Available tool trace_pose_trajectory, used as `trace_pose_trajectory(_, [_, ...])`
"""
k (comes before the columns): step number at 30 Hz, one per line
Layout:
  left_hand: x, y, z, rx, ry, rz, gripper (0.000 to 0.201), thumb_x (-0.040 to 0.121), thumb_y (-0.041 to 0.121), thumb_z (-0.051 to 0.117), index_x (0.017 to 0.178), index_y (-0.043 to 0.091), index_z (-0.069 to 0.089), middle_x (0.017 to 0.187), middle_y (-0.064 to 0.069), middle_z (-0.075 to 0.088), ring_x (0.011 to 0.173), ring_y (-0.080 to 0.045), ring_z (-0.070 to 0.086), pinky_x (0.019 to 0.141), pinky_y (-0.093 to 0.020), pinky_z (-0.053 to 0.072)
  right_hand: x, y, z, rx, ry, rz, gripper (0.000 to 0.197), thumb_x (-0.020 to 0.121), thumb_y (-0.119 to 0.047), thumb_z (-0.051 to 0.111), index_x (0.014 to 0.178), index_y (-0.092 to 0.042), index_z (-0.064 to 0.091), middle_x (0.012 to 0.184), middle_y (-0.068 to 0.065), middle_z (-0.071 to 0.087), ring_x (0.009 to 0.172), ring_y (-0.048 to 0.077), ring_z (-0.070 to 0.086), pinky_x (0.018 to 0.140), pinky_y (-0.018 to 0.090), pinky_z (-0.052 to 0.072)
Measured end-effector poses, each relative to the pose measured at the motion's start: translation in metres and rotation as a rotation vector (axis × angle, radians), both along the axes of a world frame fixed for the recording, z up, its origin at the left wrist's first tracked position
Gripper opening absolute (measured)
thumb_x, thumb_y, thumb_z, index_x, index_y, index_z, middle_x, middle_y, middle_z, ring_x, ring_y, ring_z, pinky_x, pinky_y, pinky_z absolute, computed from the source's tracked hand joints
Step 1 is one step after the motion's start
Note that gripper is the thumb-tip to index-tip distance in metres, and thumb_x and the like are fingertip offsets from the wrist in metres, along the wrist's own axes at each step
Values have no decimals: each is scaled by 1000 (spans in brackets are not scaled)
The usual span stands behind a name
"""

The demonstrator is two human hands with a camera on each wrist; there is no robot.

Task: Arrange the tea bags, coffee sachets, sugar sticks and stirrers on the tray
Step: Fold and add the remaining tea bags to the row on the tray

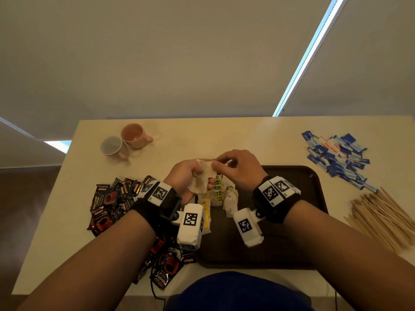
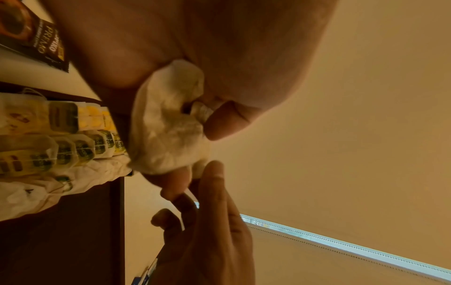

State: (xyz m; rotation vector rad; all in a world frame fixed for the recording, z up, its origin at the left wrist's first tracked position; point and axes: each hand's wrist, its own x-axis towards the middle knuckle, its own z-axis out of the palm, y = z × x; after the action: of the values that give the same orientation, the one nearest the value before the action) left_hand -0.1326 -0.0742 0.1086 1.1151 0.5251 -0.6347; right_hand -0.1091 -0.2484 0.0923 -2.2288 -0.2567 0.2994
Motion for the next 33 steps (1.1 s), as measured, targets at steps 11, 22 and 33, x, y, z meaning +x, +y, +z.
trace_pose_trajectory(11, [-4,-3,9,86,-52,-55,34,90,6,39,110,-9,63,67,-16,61,58,-28,54,54,-31,49,-11,8,12,-118,-257,138,31,79,-38,80,98,-15,76,92,-2,68,75,7,54,67,20,43])
trace_pose_trajectory(22, [-8,-3,11,148,-127,-107,18,97,2,49,101,-4,65,67,-13,55,47,-16,52,44,-24,43,-7,-1,10,225,51,-141,7,85,-13,75,91,-9,75,77,6,74,68,24,72,69,44,60])
trace_pose_trajectory(33, [-7,5,12,100,5,2,28,98,7,41,116,-9,55,95,-21,73,49,-14,49,40,-21,42,-13,-20,-8,423,282,-456,7,88,-1,66,92,-6,63,91,21,72,83,30,73,71,45,62])
